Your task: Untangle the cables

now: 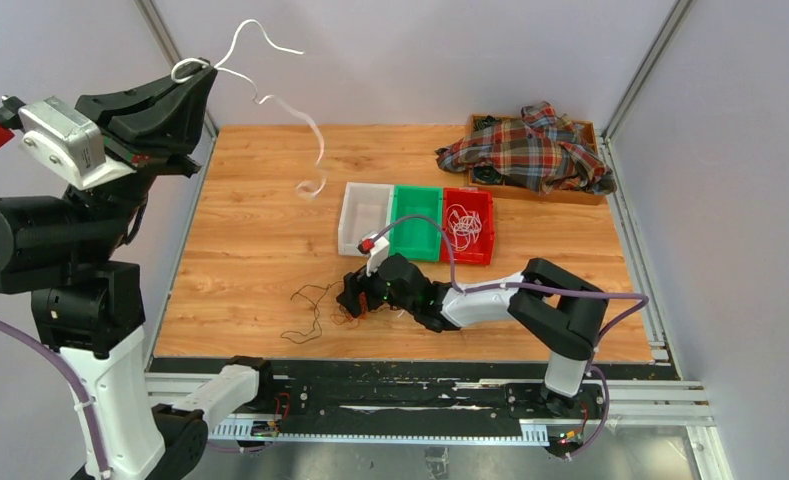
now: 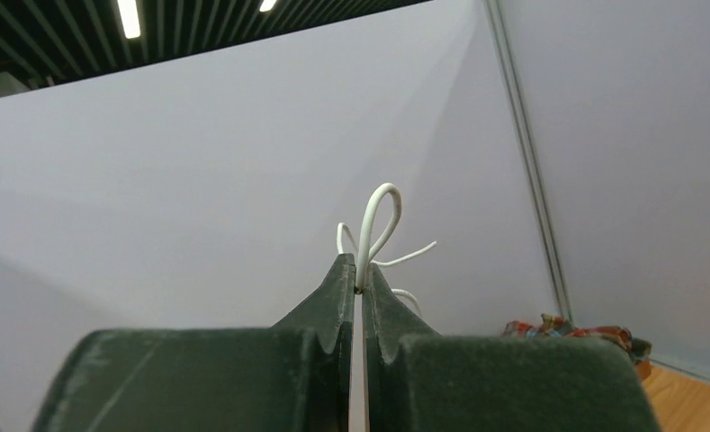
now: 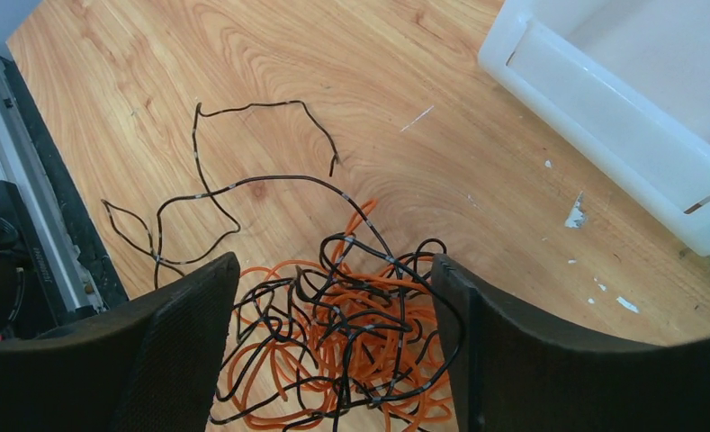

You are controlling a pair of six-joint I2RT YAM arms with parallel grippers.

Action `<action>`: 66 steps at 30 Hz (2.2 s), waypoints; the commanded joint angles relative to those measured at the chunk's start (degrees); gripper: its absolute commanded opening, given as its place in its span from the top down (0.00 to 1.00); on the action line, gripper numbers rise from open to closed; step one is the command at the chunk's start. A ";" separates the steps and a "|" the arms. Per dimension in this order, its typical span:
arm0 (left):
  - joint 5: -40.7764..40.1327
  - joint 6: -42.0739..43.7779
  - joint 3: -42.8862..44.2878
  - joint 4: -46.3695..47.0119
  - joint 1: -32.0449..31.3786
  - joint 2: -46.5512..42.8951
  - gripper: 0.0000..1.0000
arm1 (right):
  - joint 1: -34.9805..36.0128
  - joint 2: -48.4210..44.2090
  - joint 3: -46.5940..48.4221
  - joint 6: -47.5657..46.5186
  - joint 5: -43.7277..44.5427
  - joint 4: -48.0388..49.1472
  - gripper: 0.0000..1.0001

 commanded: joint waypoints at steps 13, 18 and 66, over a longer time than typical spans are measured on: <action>6.89 -8.44 -25.26 -3.02 -4.42 -4.74 1.00 | -9.65 -28.07 -2.77 1.89 -1.14 -12.57 0.16; 3.86 -5.59 -27.31 -5.32 -14.43 -2.02 0.99 | -12.83 -35.93 -7.32 3.42 0.99 -13.67 0.16; 0.28 3.98 3.33 -0.86 -31.29 50.07 1.00 | -17.00 -75.73 -17.11 11.92 33.90 -58.96 0.26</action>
